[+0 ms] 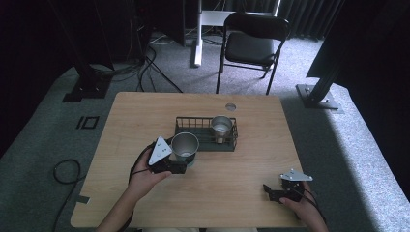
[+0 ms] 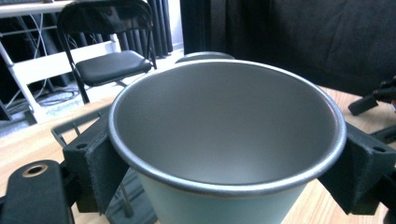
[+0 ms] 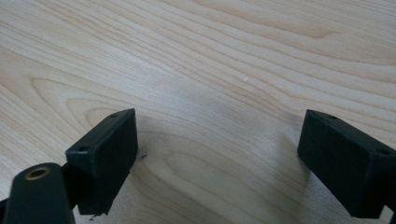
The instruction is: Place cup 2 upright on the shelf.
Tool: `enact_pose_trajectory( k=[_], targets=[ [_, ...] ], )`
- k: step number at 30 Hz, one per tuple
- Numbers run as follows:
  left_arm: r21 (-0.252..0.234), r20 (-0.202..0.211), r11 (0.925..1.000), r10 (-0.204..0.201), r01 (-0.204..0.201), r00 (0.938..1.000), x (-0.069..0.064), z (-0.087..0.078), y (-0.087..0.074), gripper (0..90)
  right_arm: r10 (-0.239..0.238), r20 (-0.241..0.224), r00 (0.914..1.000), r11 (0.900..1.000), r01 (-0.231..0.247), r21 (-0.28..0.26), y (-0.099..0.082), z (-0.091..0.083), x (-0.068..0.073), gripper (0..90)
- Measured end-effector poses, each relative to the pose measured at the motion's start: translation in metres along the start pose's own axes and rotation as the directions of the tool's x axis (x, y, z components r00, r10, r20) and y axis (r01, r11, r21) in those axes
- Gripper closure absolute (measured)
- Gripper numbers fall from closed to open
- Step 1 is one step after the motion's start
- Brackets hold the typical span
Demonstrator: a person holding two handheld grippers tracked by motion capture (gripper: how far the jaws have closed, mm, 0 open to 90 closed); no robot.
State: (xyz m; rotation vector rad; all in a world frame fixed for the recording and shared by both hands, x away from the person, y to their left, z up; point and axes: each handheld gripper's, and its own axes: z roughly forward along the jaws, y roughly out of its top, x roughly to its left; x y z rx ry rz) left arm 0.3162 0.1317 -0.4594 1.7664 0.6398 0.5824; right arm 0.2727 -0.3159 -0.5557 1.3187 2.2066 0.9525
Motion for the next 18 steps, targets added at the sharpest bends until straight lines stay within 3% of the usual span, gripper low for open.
enact_pose_trajectory(
  k=[12,18],
  targets=[
    [-0.036,-0.014,0.9993,-0.002,0.002,0.9999,0.007,0.004,0.024,13.3,0.000,0.000,1.0000,1.0000,0.000,0.000,0.000,0.000,0.000,11.7],
    [-0.067,-0.047,0.9977,-0.011,0.008,0.9988,0.015,0.006,0.038,13.3,-0.001,0.000,1.0000,1.0000,0.001,-0.001,0.000,0.000,0.000,11.7]
  ],
)
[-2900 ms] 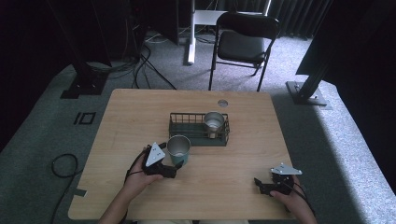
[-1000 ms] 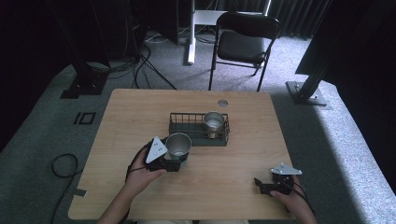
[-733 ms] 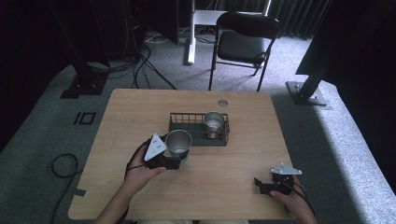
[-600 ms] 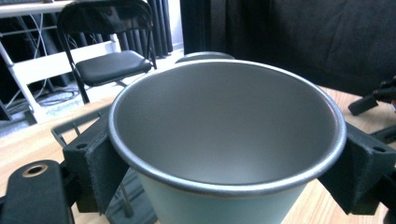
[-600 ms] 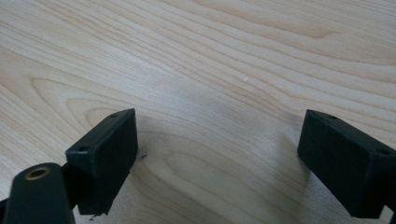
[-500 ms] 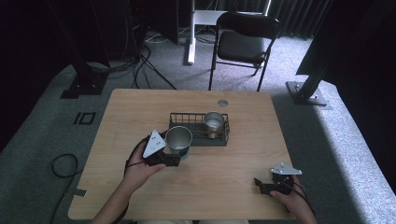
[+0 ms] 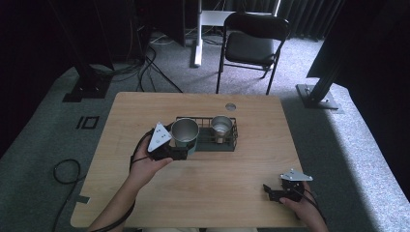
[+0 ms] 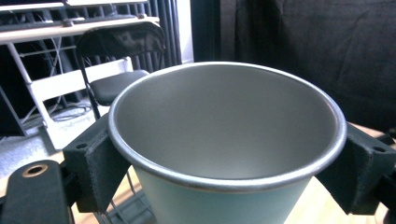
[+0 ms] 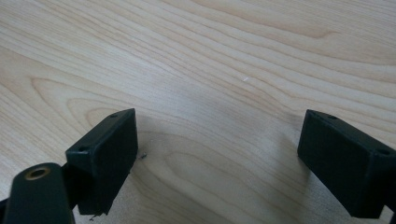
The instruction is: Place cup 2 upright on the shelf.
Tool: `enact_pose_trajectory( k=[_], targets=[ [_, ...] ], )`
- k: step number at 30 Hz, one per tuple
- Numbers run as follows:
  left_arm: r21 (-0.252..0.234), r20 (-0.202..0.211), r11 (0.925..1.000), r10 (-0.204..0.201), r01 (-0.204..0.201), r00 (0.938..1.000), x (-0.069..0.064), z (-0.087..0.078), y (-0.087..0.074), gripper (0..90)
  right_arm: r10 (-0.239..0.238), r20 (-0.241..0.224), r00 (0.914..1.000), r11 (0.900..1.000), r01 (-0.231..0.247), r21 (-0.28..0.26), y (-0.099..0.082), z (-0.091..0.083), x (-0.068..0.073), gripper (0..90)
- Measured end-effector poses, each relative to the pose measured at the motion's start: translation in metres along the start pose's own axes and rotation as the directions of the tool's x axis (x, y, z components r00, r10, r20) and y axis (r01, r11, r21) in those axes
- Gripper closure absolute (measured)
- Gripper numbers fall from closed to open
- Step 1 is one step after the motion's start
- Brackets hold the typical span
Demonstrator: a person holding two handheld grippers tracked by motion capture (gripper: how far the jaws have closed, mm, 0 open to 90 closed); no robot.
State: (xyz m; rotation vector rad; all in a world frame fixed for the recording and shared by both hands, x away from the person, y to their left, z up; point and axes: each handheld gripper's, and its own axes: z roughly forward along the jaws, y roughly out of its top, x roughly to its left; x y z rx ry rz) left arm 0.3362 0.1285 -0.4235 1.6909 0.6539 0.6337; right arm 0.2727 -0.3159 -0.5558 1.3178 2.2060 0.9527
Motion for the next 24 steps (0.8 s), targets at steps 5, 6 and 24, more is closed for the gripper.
enact_pose_trajectory(
  k=[5,6,24],
  targets=[
    [-0.021,-0.050,0.9997,-0.013,0.012,0.9987,0.005,0.005,0.009,13.3,-0.001,-0.001,1.0000,1.0000,0.001,0.000,0.000,0.000,0.000,11.7],
    [-0.022,-0.057,0.9997,-0.016,0.015,0.9982,0.006,0.006,0.009,13.3,0.000,0.000,1.0000,1.0000,0.000,0.000,0.000,0.000,0.000,11.7],
    [-0.045,-0.174,0.9977,-0.058,0.050,0.9831,0.018,0.042,0.019,13.3,0.001,0.000,1.0000,1.0000,-0.001,0.000,0.000,0.000,0.000,11.7]
  ],
)
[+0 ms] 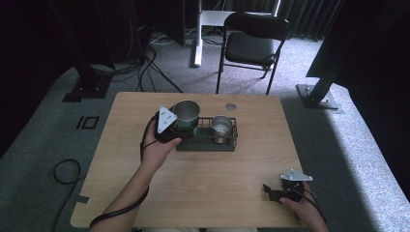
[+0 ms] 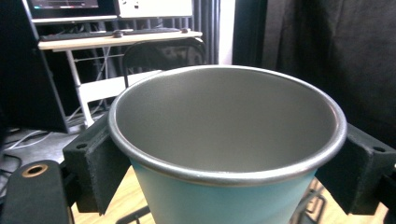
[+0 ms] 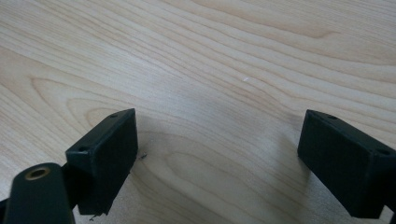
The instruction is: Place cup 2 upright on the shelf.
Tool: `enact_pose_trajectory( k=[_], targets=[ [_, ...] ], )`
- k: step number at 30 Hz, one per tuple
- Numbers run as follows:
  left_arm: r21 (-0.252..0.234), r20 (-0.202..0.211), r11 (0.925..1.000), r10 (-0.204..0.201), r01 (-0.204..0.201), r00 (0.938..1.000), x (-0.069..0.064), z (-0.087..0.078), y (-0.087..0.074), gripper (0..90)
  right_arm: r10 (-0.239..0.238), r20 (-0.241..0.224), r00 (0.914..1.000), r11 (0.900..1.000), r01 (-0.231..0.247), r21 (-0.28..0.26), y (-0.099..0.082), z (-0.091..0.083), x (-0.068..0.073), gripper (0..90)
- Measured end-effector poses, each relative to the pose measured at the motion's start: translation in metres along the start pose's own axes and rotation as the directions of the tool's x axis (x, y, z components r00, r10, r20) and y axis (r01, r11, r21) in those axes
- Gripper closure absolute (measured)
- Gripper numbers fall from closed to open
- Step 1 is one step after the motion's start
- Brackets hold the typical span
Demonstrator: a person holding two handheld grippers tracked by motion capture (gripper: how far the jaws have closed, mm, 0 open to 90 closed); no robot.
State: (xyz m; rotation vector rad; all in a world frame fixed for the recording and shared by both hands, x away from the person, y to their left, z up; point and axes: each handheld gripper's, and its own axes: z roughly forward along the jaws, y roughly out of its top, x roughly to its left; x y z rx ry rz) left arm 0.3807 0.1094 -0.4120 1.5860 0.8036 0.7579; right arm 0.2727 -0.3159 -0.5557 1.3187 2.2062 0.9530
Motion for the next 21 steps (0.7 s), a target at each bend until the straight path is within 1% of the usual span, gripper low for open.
enact_pose_trajectory(
  k=[4,7,10,12,16,17,19,21],
  targets=[
    [0.001,-0.026,0.9998,-0.017,0.017,0.9995,0.004,0.008,-0.005,13.3,0.000,0.000,1.0000,1.0000,0.000,0.000,0.000,0.000,0.000,11.7],
    [0.018,-0.038,0.9996,-0.020,0.020,0.9991,0.006,0.016,-0.012,13.3,0.000,0.000,1.0000,1.0000,0.000,0.000,0.000,0.000,0.000,11.7],
    [0.025,-0.052,0.9990,-0.037,0.038,0.9980,0.008,0.021,-0.018,13.3,0.000,0.000,1.0000,1.0000,0.000,0.000,0.000,0.000,0.000,11.7],
    [0.028,-0.051,0.9983,-0.048,0.050,0.9975,0.008,0.025,-0.022,13.3,0.000,0.000,1.0000,1.0000,0.000,0.000,0.000,0.000,0.000,11.7],
    [0.033,-0.054,0.9985,-0.042,0.044,0.9977,0.007,0.031,-0.027,13.3,0.000,0.000,1.0000,1.0000,0.000,0.000,0.000,0.000,0.000,11.7],
    [0.030,-0.056,0.9982,-0.050,0.052,0.9972,0.007,0.033,-0.029,13.3,0.000,0.000,1.0000,1.0000,0.000,0.000,0.000,0.000,0.000,11.7],
    [0.038,-0.055,0.9979,-0.050,0.052,0.9972,0.008,0.036,-0.031,13.3,0.000,0.000,1.0000,1.0000,0.000,0.000,0.000,0.000,0.000,11.7],
    [0.036,-0.059,0.9978,-0.054,0.056,0.9968,0.008,0.038,-0.033,13.3,0.000,0.000,1.0000,1.0000,0.000,0.000,0.000,0.000,0.000,11.7]
  ],
)
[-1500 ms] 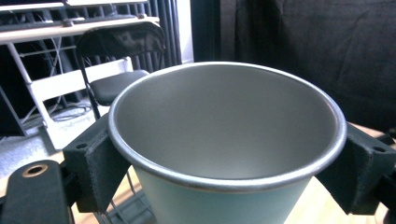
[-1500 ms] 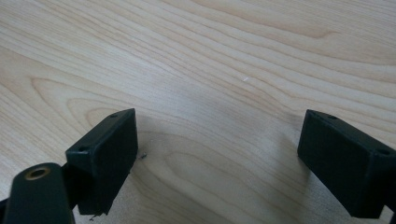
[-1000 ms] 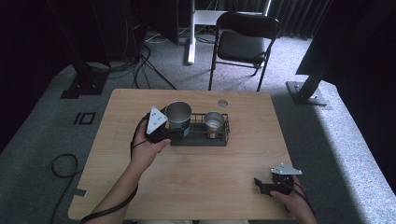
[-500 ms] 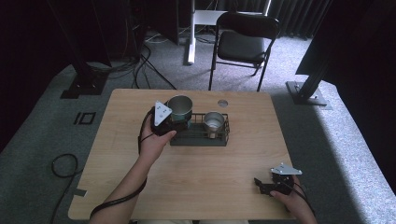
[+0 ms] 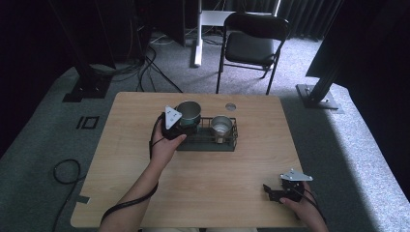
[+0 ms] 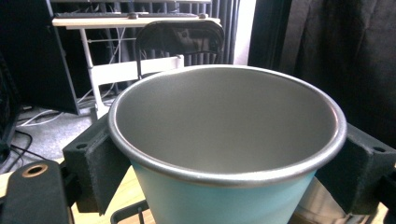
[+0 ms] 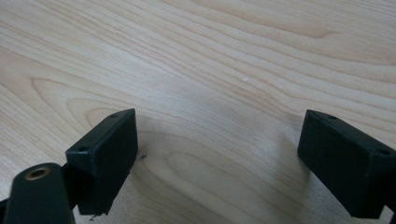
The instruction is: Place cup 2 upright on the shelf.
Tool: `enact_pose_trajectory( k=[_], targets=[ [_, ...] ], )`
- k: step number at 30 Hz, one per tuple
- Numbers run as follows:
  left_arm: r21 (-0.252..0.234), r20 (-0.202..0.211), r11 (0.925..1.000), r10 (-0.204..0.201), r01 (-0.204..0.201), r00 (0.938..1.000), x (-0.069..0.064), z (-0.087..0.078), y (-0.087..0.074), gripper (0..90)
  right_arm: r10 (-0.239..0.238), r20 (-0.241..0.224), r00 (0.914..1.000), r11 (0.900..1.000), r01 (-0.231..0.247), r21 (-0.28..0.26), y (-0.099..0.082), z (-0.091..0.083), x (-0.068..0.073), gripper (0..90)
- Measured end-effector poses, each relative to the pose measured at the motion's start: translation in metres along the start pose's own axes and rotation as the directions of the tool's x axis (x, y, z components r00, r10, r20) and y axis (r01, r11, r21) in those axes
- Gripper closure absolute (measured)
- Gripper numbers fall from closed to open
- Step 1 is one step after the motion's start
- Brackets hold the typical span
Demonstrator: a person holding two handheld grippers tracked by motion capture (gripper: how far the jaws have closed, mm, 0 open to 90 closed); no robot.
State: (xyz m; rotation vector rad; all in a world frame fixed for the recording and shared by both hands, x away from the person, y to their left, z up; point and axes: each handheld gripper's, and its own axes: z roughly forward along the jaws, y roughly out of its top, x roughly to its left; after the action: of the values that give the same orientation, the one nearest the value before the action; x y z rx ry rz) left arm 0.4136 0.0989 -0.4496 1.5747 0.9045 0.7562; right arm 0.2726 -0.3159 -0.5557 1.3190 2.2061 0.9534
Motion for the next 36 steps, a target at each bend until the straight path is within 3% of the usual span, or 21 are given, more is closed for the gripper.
enact_pose_trajectory(
  k=[16,18,31,36],
  targets=[
    [0.045,0.007,0.9989,0.009,-0.010,0.9999,-0.001,0.012,-0.015,13.3,0.001,0.000,1.0000,1.0000,-0.001,0.000,0.000,0.000,0.000,11.7],
    [0.046,0.011,0.9989,-0.004,0.004,0.9999,-0.001,0.013,-0.017,13.3,0.001,0.000,1.0000,1.0000,-0.001,0.000,0.000,0.000,0.000,11.7],
    [0.069,0.016,0.9974,0.020,-0.021,0.9997,-0.003,0.018,-0.028,13.3,0.000,0.000,1.0000,1.0000,0.000,0.000,0.000,0.000,0.000,11.7],
    [0.077,0.025,0.9957,0.049,-0.051,0.9985,-0.005,0.017,-0.028,13.2,0.000,0.000,1.0000,1.0000,0.000,0.000,0.000,0.000,0.000,11.8]
  ],
)
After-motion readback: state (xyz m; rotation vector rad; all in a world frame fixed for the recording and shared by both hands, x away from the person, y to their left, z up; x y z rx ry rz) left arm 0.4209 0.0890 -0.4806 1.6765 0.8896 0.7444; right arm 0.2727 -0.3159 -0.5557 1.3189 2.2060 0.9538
